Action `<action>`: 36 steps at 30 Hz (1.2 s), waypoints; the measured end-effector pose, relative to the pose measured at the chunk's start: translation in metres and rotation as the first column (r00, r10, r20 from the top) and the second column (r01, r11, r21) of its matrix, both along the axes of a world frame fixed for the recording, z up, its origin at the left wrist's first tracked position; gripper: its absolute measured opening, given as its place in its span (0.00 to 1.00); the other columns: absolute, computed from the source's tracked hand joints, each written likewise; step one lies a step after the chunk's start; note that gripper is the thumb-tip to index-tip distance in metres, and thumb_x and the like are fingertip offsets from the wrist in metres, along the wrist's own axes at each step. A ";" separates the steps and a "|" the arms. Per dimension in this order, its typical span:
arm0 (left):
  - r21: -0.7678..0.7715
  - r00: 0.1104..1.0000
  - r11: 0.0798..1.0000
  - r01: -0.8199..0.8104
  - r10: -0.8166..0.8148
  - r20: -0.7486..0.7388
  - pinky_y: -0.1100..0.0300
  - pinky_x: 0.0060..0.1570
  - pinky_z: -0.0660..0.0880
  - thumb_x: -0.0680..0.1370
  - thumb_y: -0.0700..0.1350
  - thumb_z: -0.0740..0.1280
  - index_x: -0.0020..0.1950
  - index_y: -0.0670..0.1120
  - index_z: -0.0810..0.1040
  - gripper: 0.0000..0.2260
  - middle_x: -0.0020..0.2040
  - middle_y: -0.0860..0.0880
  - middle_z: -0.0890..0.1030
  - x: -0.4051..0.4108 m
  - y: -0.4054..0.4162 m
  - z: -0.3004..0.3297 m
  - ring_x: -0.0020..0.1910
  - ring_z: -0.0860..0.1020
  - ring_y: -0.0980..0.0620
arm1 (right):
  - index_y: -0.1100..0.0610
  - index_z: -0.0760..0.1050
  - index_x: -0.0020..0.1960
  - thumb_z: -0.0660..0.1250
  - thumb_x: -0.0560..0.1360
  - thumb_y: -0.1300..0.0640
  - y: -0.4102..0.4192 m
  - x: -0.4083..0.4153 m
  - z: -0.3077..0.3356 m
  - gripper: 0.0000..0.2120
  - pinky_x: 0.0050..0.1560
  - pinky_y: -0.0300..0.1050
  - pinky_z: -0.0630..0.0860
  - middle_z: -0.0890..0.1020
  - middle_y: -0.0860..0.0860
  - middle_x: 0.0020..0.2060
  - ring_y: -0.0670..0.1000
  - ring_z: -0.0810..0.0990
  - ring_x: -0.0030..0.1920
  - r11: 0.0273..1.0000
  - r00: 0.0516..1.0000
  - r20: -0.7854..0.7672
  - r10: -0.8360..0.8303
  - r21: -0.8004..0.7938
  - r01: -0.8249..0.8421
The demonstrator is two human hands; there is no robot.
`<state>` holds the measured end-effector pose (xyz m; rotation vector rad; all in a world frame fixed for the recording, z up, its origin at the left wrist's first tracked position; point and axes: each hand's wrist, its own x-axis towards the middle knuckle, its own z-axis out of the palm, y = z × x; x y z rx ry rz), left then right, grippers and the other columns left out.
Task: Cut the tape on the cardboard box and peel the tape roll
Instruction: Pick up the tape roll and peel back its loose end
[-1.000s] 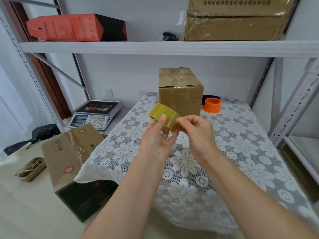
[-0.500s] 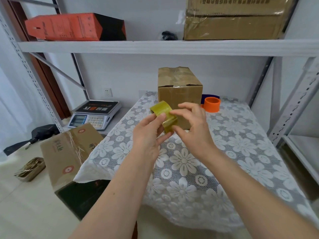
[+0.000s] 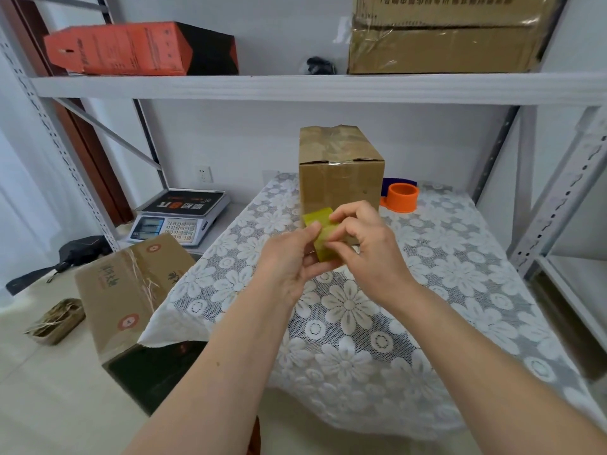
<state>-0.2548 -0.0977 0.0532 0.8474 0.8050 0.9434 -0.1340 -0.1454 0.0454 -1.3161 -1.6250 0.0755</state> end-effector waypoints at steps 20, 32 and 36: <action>0.121 0.983 0.980 -0.158 0.167 -0.072 0.55 0.31 0.82 0.78 0.39 0.66 0.54 0.37 0.75 0.07 0.32 0.45 0.84 -0.003 0.002 0.003 0.30 0.84 0.48 | 0.54 0.82 0.40 0.73 0.70 0.59 -0.007 -0.002 -0.007 0.01 0.52 0.30 0.65 0.74 0.48 0.42 0.45 0.70 0.49 0.996 0.999 0.001 -0.034 -0.082 0.034; 0.566 0.962 0.824 -0.020 0.171 -0.215 0.44 0.49 0.81 0.70 0.33 0.74 0.43 0.48 0.79 0.11 0.47 0.36 0.83 -0.011 -0.009 -0.009 0.45 0.83 0.38 | 0.58 0.82 0.44 0.71 0.72 0.62 -0.006 0.002 -0.002 0.02 0.47 0.35 0.74 0.73 0.51 0.48 0.49 0.75 0.49 0.995 0.990 -0.096 -0.102 -0.022 0.100; 0.538 0.962 0.843 -0.021 0.164 -0.220 0.43 0.50 0.81 0.72 0.36 0.73 0.41 0.46 0.81 0.06 0.46 0.37 0.83 -0.009 -0.007 -0.012 0.47 0.83 0.36 | 0.56 0.82 0.44 0.71 0.72 0.61 -0.005 0.002 0.000 0.02 0.47 0.37 0.74 0.74 0.50 0.47 0.47 0.75 0.47 0.992 0.984 -0.135 -0.116 -0.060 0.109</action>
